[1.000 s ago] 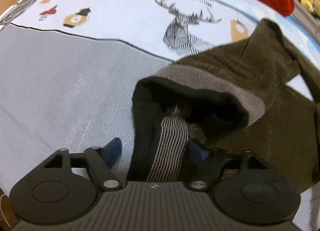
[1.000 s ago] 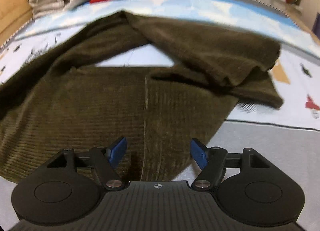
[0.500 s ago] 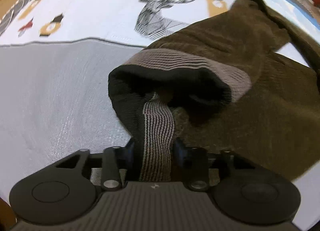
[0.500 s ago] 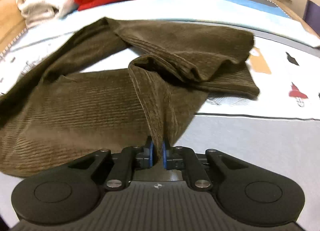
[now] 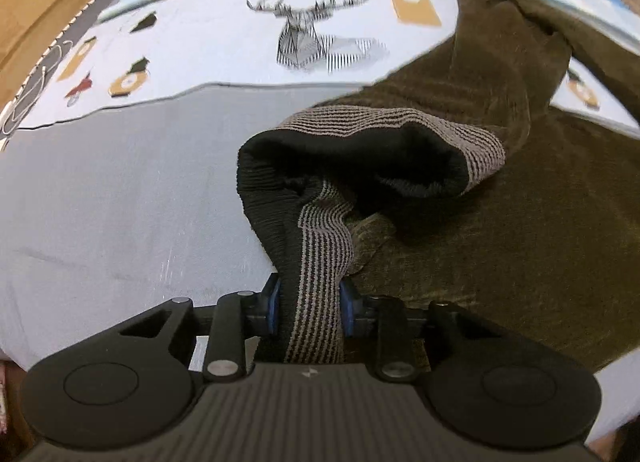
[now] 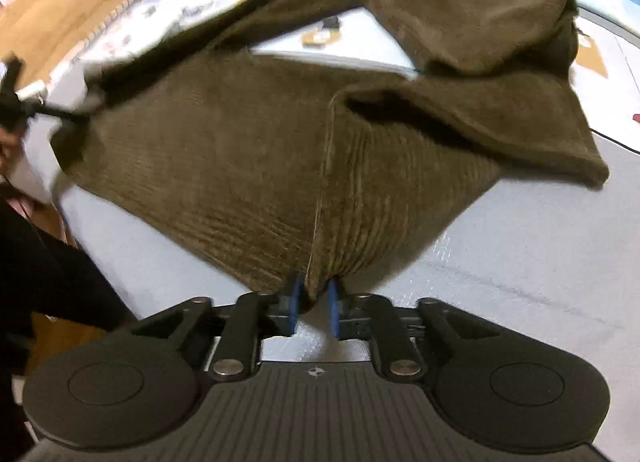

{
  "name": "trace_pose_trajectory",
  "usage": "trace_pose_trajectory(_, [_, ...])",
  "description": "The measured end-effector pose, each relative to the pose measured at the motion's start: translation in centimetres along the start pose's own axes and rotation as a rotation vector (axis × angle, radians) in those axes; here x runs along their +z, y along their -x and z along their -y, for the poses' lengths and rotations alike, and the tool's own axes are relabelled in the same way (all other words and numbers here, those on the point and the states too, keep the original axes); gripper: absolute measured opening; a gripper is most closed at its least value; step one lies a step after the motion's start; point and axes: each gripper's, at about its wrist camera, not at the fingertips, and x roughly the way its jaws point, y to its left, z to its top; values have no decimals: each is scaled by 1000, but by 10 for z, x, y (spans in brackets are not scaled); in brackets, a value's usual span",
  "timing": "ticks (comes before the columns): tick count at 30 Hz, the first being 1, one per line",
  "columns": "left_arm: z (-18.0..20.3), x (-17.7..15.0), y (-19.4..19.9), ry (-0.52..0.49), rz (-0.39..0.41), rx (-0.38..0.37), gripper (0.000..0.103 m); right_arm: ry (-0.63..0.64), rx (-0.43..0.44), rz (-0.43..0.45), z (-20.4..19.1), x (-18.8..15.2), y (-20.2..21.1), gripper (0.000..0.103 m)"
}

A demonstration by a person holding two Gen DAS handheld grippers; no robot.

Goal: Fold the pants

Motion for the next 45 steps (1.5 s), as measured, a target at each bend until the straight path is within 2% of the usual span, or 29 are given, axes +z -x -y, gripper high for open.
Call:
trace_pose_trajectory(2, [0, 1, -5, -1, -14, 3, 42, -119, -9, 65, 24, 3, 14, 28])
trace_pose_trajectory(6, [-6, 7, -15, 65, -54, -24, 50, -520, -61, 220, 95, 6, 33, 38])
trace_pose_trajectory(8, [-10, 6, -18, 107, -74, -45, 57, -699, -85, 276, 123, 5, 34, 38])
trace_pose_trajectory(12, [-14, 12, -26, 157, -99, -73, 62, -878, -75, 289, 158, 18, 10, 45])
trace_pose_trajectory(15, [-14, 14, -31, 158, -112, -73, 65, -915, -99, 279, 164, 31, -9, 50])
trace_pose_trajectory(19, [-14, 18, -34, 151, -121, -75, 66, -992, -129, 268, 181, 36, -22, 51])
trace_pose_trajectory(20, [-15, 18, -35, 148, -122, -76, 66, -1009, -127, 273, 185, 36, -25, 48])
trace_pose_trajectory(22, [-14, 17, -34, 142, -121, -77, 66, -1015, -128, 298, 184, 39, -24, 15])
trace_pose_trajectory(23, [-14, 16, -33, 138, -120, -78, 64, -1008, -142, 312, 186, 39, -22, 7])
trace_pose_trajectory(28, [-11, 14, -29, 113, -99, -61, 54, -967, -166, 472, 185, 27, 20, 6])
trace_pose_trajectory(31, [-6, 12, -25, 100, -83, -44, 52, -1007, -247, 520, 191, -6, 57, 5])
trace_pose_trajectory(37, [1, 7, -19, 44, -59, -32, 48, -1104, -564, 401, 217, -101, 114, 5])
trace_pose_trajectory(39, [0, 5, -19, 42, -66, -54, 47, -1179, -518, 382, 231, -139, 125, 5])
trace_pose_trajectory(41, [1, 2, -18, 33, -75, -79, 46, -1215, -489, 379, 236, -162, 131, 5])
trace_pose_trajectory(45, [3, -6, -14, 11, -98, -114, 45, -1165, -552, 326, 234, -173, 134, 4])
